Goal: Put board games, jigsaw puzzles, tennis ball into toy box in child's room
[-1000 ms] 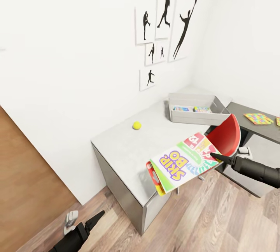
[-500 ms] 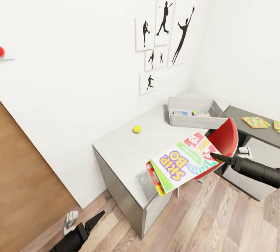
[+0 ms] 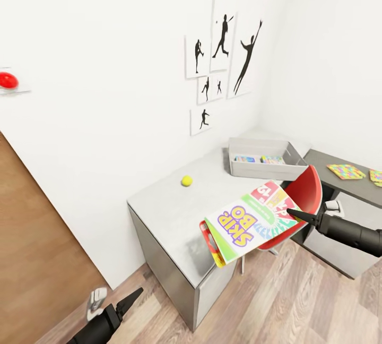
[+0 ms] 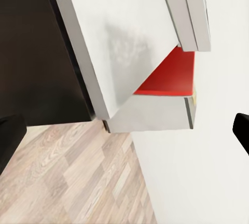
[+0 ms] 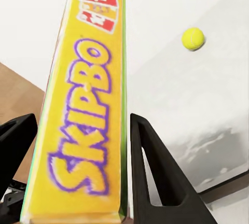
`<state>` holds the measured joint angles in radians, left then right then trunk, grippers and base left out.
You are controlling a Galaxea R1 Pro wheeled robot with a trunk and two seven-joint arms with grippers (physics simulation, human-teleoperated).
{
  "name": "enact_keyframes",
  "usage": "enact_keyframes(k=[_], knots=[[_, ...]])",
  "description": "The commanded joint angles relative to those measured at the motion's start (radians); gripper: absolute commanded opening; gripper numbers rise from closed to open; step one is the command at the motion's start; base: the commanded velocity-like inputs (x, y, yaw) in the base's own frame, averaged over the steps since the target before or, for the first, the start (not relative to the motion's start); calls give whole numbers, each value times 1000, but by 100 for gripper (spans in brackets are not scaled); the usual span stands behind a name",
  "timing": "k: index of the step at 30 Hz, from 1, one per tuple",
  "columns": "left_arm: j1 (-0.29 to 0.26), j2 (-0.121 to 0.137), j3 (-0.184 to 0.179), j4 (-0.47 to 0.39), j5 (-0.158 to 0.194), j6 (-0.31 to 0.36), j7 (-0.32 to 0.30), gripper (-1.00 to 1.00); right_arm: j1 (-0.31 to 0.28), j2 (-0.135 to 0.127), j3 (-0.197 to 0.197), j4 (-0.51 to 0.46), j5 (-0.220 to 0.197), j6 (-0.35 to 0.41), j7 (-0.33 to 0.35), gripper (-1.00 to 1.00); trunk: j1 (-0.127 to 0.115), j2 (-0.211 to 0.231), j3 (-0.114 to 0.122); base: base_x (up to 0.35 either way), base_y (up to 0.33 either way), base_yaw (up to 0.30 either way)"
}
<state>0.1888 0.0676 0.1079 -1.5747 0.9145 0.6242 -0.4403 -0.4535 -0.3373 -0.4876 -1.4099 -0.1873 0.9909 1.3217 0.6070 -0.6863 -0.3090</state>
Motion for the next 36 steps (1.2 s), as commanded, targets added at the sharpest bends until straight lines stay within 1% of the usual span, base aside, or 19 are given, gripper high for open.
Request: enact_keyframes(k=[1,26,36], knots=[[0,0,1,-1,6,8,1,100,-1,0,0,0,-2,6,1,-100,-4,6,4,0,0,0],[0,0,1,-2,6,8,0,100,-1,0,4,4,-1,2,0,-100,-99,181,123,0,0,0],[0,0,1,-2,6,8,0,100,-1,5,12,6,-1,-1,0,-100,-138,251,162,0,0,0]])
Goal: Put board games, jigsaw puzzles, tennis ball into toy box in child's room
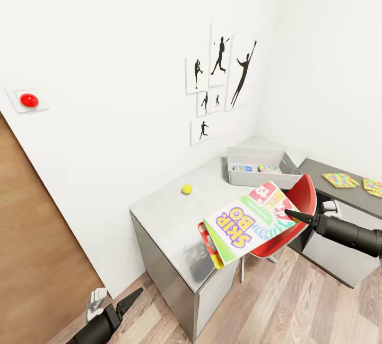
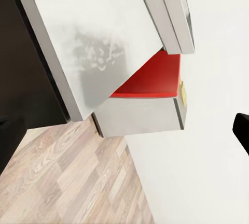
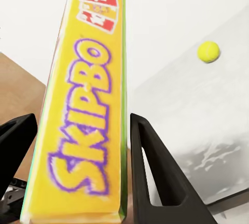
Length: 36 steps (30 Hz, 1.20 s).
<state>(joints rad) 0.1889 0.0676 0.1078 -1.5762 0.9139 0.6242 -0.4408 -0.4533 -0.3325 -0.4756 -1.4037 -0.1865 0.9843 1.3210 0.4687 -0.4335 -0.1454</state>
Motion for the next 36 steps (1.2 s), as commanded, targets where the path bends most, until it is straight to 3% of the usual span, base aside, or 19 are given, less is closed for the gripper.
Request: enact_keyframes(k=[1,5,34,36], knots=[[0,0,1,-1,6,8,1,100,-1,2,0,0,-2,6,1,-100,-3,6,2,0,0,0],[0,0,1,-1,6,8,2,100,0,6,0,1,-2,0,2,-100,-19,34,15,0,0,0],[0,0,1,-1,6,8,7,100,22,8,-1,2,-3,-13,4,-100,-19,34,16,0,0,0],[5,11,13,-12,18,-4,-5,100,11,20,-8,13,-2,-2,11,-100,-19,34,16,0,0,0]])
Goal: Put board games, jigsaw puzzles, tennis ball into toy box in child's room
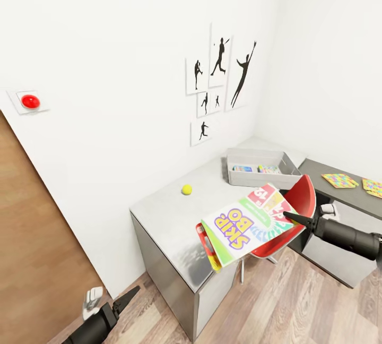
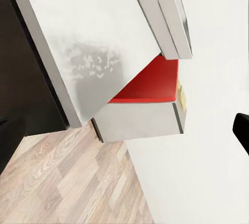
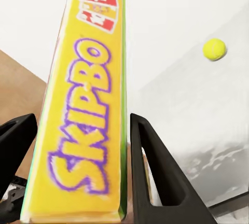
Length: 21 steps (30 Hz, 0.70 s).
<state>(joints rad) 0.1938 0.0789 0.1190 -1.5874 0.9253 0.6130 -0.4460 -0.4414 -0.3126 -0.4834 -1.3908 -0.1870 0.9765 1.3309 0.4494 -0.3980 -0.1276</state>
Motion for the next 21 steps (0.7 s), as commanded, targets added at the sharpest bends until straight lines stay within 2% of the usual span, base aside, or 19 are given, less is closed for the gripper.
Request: enact_keyframes(k=[1,21], knots=[[0,6,7,-6,13,2,-5,100,-3,6,0,6,-2,12,1,-100,1,-2,-2,0,0,0],[0,7,8,-6,13,-1,-12,100,-3,7,0,18,-2,15,1,-100,1,-2,-2,0,0,0]])
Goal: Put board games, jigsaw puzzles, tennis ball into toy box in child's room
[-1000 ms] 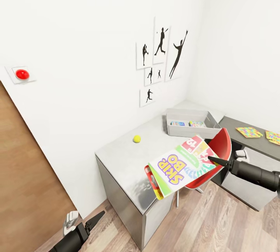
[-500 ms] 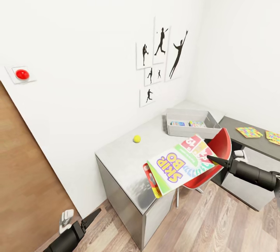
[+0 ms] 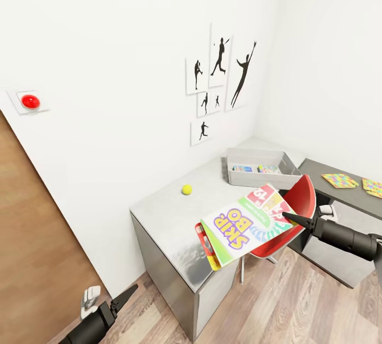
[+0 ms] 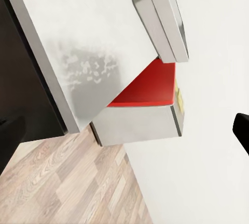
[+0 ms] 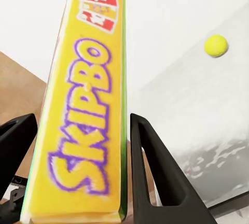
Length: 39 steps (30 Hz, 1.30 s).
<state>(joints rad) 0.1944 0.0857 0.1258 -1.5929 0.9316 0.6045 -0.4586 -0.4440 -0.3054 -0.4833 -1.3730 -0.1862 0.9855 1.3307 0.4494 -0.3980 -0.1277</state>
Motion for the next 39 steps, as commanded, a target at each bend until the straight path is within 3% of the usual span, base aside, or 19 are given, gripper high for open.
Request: enact_keyframes(k=[1,25,39], knots=[[0,0,1,-1,7,8,1,100,-1,0,0,0,-2,6,1,-100,1,-2,-2,0,0,0],[0,0,1,-1,7,8,1,100,-1,0,0,0,-2,6,1,-100,1,-2,-2,0,0,0],[-31,-6,17,6,14,4,4,100,31,13,3,10,-9,-4,-3,-100,1,-2,-2,0,0,0]])
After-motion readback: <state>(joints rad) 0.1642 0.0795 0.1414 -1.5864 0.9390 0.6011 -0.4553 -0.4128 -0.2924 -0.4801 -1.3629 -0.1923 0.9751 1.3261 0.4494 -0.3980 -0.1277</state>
